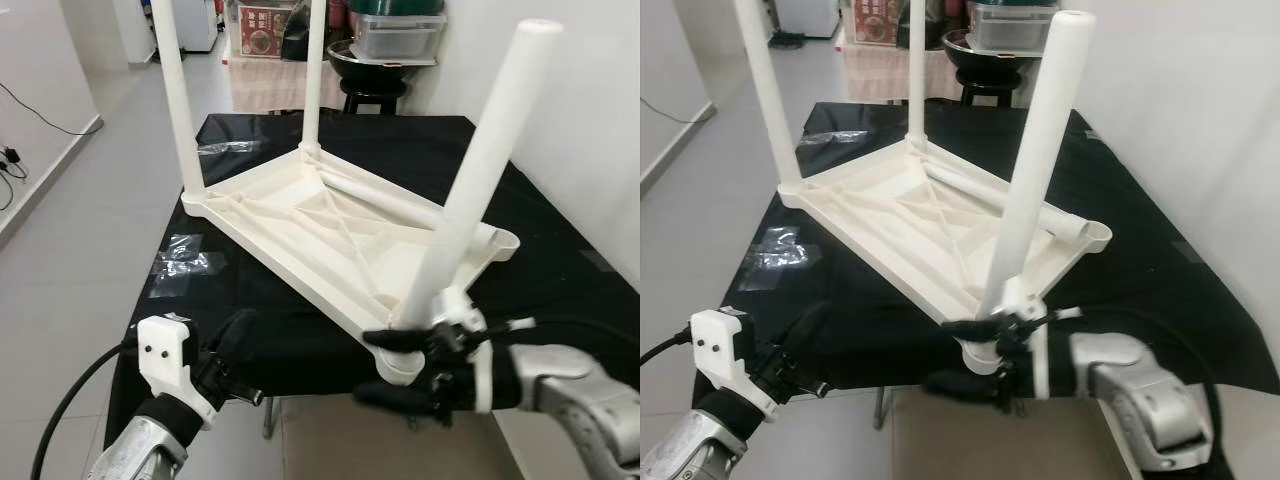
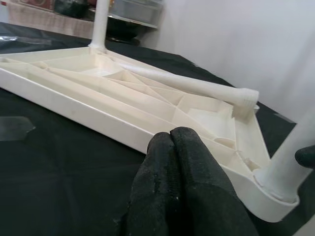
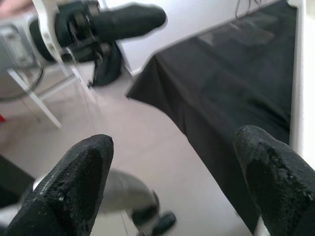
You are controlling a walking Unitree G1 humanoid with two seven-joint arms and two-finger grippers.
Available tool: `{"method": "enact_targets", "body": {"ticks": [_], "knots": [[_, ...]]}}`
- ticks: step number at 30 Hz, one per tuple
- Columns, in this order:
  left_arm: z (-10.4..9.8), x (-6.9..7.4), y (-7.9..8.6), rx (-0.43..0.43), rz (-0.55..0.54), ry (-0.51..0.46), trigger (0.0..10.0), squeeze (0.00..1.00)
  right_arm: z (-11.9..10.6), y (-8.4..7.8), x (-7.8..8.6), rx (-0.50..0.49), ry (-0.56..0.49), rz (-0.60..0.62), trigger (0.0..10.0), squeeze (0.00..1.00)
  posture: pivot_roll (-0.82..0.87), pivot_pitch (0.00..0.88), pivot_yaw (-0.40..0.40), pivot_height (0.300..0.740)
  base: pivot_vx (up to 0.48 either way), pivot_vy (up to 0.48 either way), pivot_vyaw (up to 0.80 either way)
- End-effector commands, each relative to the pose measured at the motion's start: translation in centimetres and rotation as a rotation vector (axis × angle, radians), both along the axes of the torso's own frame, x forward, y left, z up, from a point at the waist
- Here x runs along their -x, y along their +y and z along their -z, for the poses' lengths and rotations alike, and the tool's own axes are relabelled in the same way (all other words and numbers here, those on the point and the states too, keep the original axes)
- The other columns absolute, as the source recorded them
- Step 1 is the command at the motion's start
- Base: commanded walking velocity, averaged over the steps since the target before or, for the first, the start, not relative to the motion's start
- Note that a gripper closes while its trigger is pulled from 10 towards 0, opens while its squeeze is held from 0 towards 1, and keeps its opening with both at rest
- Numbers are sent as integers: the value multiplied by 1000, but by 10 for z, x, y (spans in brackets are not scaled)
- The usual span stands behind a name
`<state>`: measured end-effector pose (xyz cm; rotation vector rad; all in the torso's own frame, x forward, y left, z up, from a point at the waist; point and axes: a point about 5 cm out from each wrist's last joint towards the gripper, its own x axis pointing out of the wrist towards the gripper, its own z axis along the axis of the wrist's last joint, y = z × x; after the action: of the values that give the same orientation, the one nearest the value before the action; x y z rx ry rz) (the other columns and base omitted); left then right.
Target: Building children table
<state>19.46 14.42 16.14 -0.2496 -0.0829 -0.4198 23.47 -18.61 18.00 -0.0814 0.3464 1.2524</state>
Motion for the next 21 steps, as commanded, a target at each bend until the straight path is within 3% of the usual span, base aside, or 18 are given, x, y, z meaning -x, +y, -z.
{"method": "enact_targets", "body": {"ticks": [1,2,7,10,17,19,21], "knots": [[1,3,1,-17,14,11,10000,0,-3,-8,0,18,-11,8,10000,0,-25,60,-51,740,0,0,0],[1,3,0,-20,24,13,10000,0,-5,-20,2,73,-14,2,10000,0,-22,59,-53,740,0,0,0],[1,4,-1,-23,40,16,10000,0,-8,-39,5,204,-10,-19,10000,0,-20,59,-55,740,0,0,0],[2,4,-1,-24,49,18,10000,0,-5,-54,-7,355,-39,44,10000,0,-15,54,-58,740,0,0,0],[3,4,-1,-27,53,20,10000,0,-4,-50,-23,399,-113,80,10000,0,-5,48,-58,740,0,0,0],[3,4,-2,-27,60,22,10000,0,-10,-30,-37,334,-202,88,10000,0,-3,46,-55,740,0,0,0],[3,5,-2,-27,62,23,10000,0,-12,-22,-41,302,-230,86,10000,0,-4,47,-57,740,0,0,0]]}}
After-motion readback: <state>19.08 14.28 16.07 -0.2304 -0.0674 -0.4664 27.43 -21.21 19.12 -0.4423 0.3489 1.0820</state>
